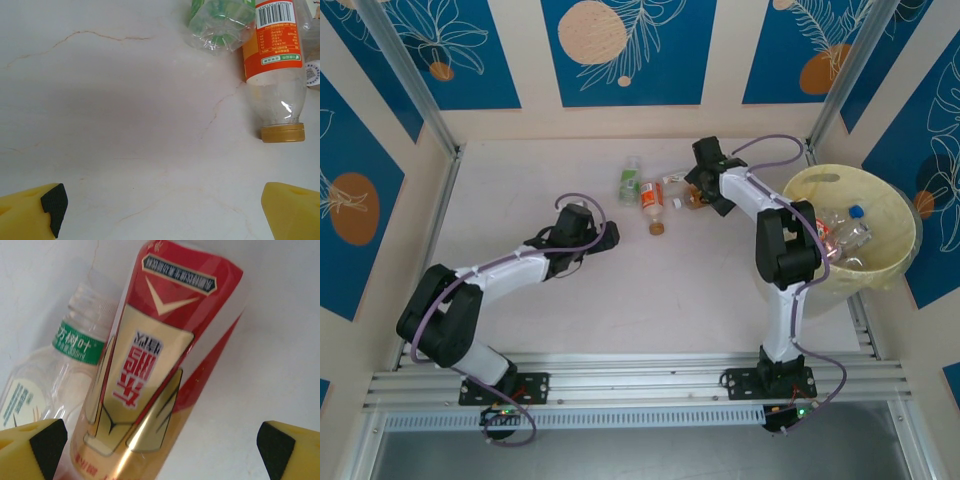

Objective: Put the plastic bottles in the bin

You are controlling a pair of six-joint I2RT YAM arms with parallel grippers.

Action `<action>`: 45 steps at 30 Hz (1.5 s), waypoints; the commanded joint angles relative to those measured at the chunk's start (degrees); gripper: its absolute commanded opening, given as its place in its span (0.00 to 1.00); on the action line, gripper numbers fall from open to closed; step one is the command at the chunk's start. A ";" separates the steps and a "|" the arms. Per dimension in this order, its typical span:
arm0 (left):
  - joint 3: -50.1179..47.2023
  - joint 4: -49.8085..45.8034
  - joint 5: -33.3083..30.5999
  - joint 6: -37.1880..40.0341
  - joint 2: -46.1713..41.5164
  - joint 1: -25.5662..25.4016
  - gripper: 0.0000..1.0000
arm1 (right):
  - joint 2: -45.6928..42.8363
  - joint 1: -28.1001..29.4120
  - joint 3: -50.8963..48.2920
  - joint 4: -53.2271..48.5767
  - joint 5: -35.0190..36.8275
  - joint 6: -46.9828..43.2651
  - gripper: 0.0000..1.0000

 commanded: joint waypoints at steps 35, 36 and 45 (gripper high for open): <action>-2.08 5.28 3.64 -3.20 0.18 1.99 1.00 | -32.39 11.95 -36.23 24.84 -3.66 -28.50 0.53; -2.06 5.39 3.94 -3.42 0.25 2.00 1.00 | -34.06 12.62 -37.16 25.41 -3.89 -29.03 0.53; -2.15 6.49 5.67 -4.33 0.76 2.00 1.00 | -43.68 16.89 -37.92 28.02 -3.92 -36.66 0.50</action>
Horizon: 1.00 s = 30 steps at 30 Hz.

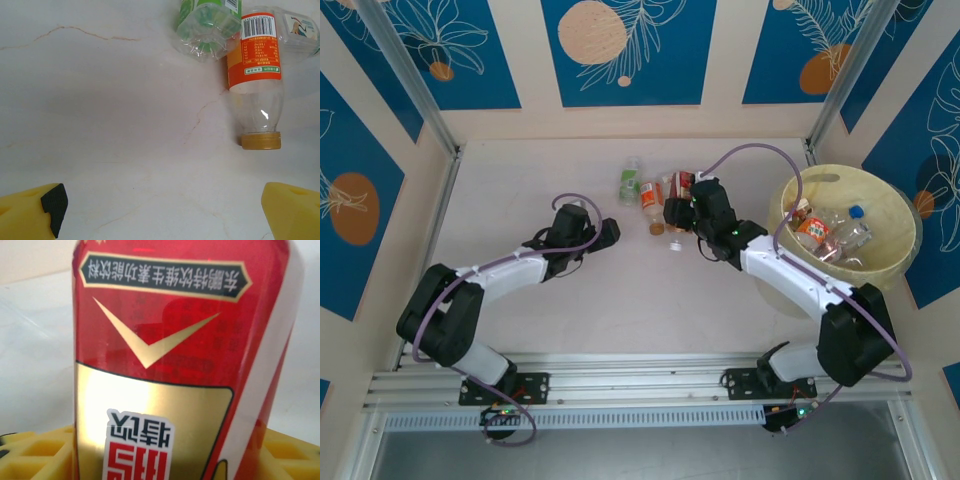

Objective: Put the plastic bottles in the bin

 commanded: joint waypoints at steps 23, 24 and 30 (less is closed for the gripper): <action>-1.09 8.95 9.32 0.08 1.13 0.82 1.00 | -24.36 -0.77 10.70 -13.50 11.02 -15.39 0.52; -1.02 9.05 9.40 0.00 1.26 0.86 1.00 | -24.46 -2.49 13.69 -19.11 12.97 -15.00 0.53; -0.23 9.57 10.24 -0.69 2.84 0.81 1.00 | -26.37 -18.63 25.58 -39.04 11.22 -20.57 0.59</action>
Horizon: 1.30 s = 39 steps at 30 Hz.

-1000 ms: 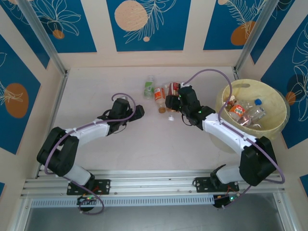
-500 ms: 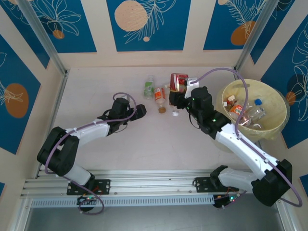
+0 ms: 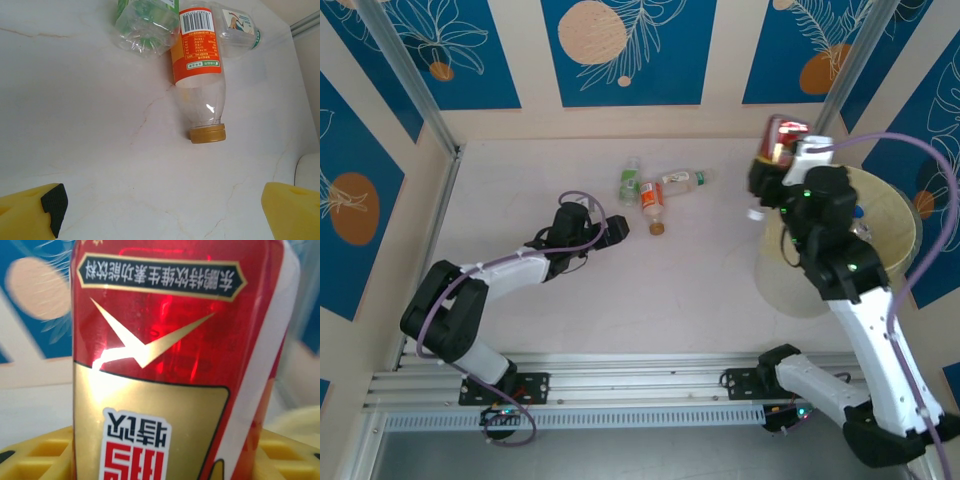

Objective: Put the plastic bottles in the bin

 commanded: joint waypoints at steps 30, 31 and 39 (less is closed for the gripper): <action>5.57 -0.58 5.37 -2.05 5.95 0.70 1.00 | 2.59 -34.41 6.01 -14.17 -12.26 -11.53 0.99; 5.57 -0.71 5.36 -2.15 5.91 0.76 1.00 | 3.01 -34.37 6.38 -14.89 -12.25 -9.69 1.00; 5.49 -1.77 5.20 -2.16 5.60 0.71 1.00 | 8.01 -34.50 6.85 -21.34 -24.49 0.35 1.00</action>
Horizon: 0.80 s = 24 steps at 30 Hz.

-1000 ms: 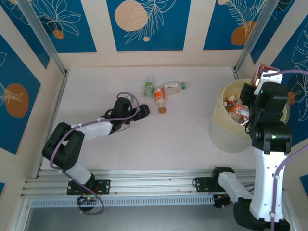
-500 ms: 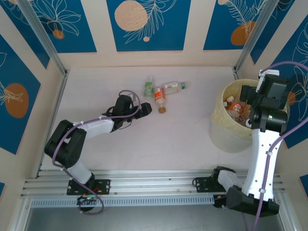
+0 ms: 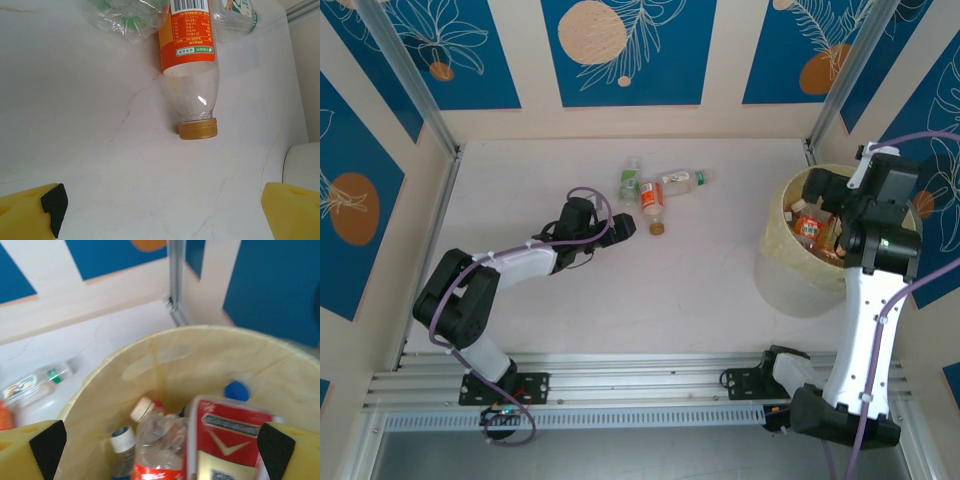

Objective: Put the plastic bottles in the bin

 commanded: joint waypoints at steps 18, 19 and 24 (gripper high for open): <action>2.30 -3.19 -0.68 0.31 1.19 0.78 1.00 | 5.27 -0.49 -9.39 6.23 6.53 13.02 0.99; 2.49 -3.38 -0.64 0.28 1.18 0.76 1.00 | 5.27 -0.40 -8.16 6.23 5.08 12.94 1.00; 2.87 -3.99 -1.73 0.57 0.69 0.74 1.00 | 0.50 2.11 -4.00 8.61 -2.19 13.04 1.00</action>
